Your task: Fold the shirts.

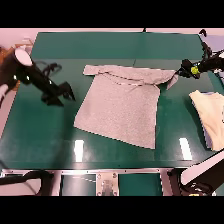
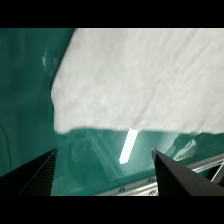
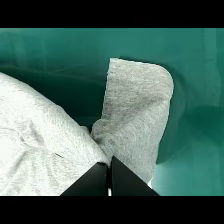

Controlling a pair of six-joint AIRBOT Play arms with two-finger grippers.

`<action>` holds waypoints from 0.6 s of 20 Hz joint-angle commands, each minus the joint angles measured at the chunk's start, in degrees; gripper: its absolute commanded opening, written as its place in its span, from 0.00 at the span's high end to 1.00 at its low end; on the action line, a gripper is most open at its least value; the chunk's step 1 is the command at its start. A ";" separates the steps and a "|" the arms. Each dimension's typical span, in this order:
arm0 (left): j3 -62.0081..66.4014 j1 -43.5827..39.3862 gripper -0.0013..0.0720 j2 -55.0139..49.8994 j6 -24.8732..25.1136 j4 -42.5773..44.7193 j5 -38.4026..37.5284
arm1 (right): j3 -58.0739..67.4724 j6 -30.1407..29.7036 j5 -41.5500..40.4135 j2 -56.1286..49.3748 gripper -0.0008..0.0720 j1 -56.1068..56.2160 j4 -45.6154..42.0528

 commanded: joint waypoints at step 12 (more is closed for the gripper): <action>-37.09 -2.23 0.92 6.47 10.60 -18.16 50.07 | -0.04 -0.44 6.75 0.11 0.98 -0.24 -0.72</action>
